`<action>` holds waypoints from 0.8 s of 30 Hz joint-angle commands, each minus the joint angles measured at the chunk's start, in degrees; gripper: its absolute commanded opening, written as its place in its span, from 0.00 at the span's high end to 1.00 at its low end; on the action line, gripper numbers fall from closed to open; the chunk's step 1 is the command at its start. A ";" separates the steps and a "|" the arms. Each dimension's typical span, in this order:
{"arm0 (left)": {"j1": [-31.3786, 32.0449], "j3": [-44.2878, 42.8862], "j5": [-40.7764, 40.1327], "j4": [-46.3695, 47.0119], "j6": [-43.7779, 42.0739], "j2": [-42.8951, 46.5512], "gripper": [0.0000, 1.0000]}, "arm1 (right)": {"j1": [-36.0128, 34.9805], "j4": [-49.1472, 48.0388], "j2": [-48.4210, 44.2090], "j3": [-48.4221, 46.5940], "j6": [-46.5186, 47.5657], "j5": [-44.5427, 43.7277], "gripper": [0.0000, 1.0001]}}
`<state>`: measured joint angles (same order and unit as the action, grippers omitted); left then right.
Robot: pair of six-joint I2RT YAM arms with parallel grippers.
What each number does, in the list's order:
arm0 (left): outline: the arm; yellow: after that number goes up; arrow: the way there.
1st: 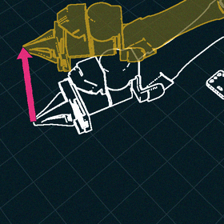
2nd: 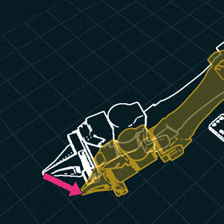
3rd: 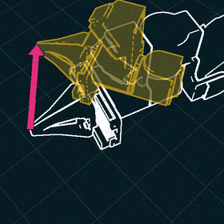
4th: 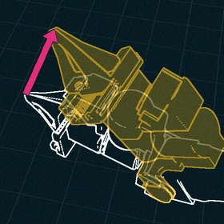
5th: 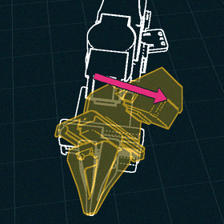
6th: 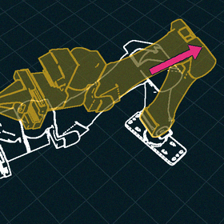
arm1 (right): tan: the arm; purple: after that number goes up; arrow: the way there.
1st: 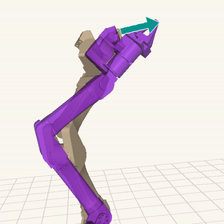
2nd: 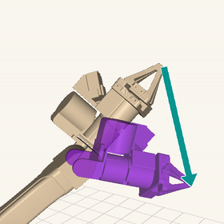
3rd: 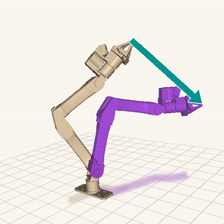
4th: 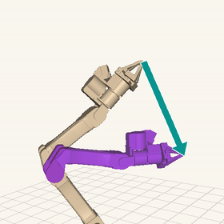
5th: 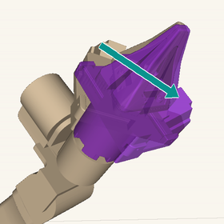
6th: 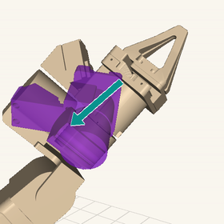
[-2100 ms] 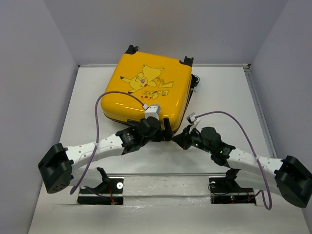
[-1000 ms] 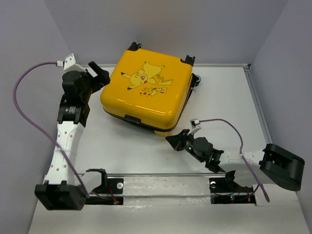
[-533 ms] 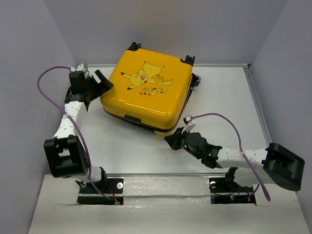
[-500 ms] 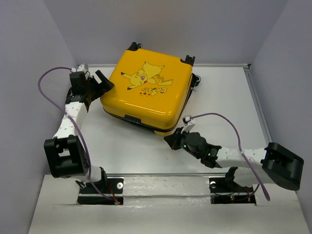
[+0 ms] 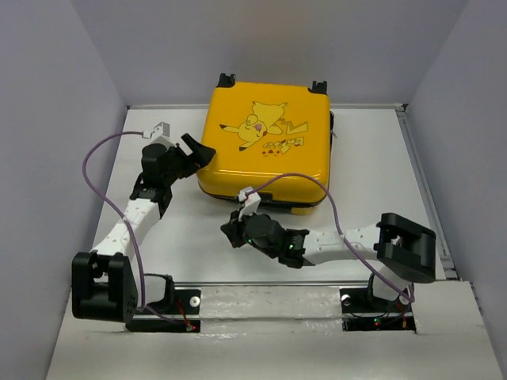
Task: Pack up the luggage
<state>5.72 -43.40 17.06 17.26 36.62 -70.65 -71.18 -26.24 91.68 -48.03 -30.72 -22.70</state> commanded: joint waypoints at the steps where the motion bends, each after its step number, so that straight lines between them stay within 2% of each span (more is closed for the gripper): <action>1: 3.86 2.70 11.51 -0.47 7.94 3.76 0.01 | -2.48 4.09 5.95 -6.71 3.74 0.79 0.93; 4: 3.95 4.02 11.16 -1.25 7.24 6.75 0.01 | -2.48 4.18 6.59 -6.99 3.92 5.90 0.93; 7: 3.86 1.83 4.58 -7.84 3.29 9.56 0.01 | -2.48 6.80 -0.69 -2.87 3.39 6.00 0.93; 8: 3.86 0.95 2.65 -8.98 1.54 10.09 0.01 | -2.48 8.64 -3.58 -1.81 3.47 3.04 0.91; 9: 3.86 0.86 2.28 -9.95 1.09 10.53 0.01 | -2.48 12.75 -6.57 0.02 3.82 0.92 0.87; 10: 3.86 0.77 0.88 -9.96 0.39 11.49 0.01 | -0.30 14.97 -12.69 0.56 4.78 -0.06 0.73; 11: 3.86 0.60 -0.43 -10.57 -0.05 11.76 0.01 | 1.64 19.95 -15.62 0.74 4.88 1.07 0.68; 13: 3.86 -0.10 -2.90 -11.01 -0.41 11.94 0.01 | 6.03 22.71 -24.06 1.18 5.84 3.87 0.54; 14: 3.60 -1.50 -3.34 -10.93 -0.58 11.42 0.01 | 11.71 25.07 -26.27 1.10 6.37 7.81 0.39; 15: 3.60 -2.56 -3.61 -10.93 -0.76 11.07 0.01 | 14.55 26.05 -28.29 0.75 6.72 8.45 0.33; 16: 3.51 -4.66 -5.00 -11.01 -1.28 10.45 0.01 | 19.19 30.07 -31.27 -0.56 8.47 7.15 0.22; 18: 3.08 -7.21 -7.20 -12.15 -2.86 6.96 0.01 | 24.83 33.43 -32.70 -3.28 10.41 4.61 0.14; 19: 2.29 -9.32 -7.22 -12.42 -3.05 5.45 0.01 | 32.86 34.32 -32.70 -5.65 11.72 5.03 0.08; 21: 1.76 -11.00 -6.25 -10.93 -2.87 1.07 0.01 | 43.35 34.94 -31.13 -7.59 11.74 11.85 0.06; 22: 1.49 -11.88 -5.73 -10.84 -2.61 -0.52 0.01 | 48.62 34.85 -29.82 -8.56 9.82 20.15 0.04; 23: 1.23 -13.63 -2.42 -9.53 -2.43 -1.93 0.01 | 57.20 34.77 -26.24 -10.31 8.85 24.50 0.03; 24: 1.31 -14.69 -0.73 -9.43 -2.43 -4.90 0.01 | 59.90 34.68 -24.20 -11.29 8.31 29.50 0.01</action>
<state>7.90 -53.36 12.67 5.58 35.73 -68.86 -28.62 3.18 60.16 -54.52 -22.04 -11.11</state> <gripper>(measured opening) 0.996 0.959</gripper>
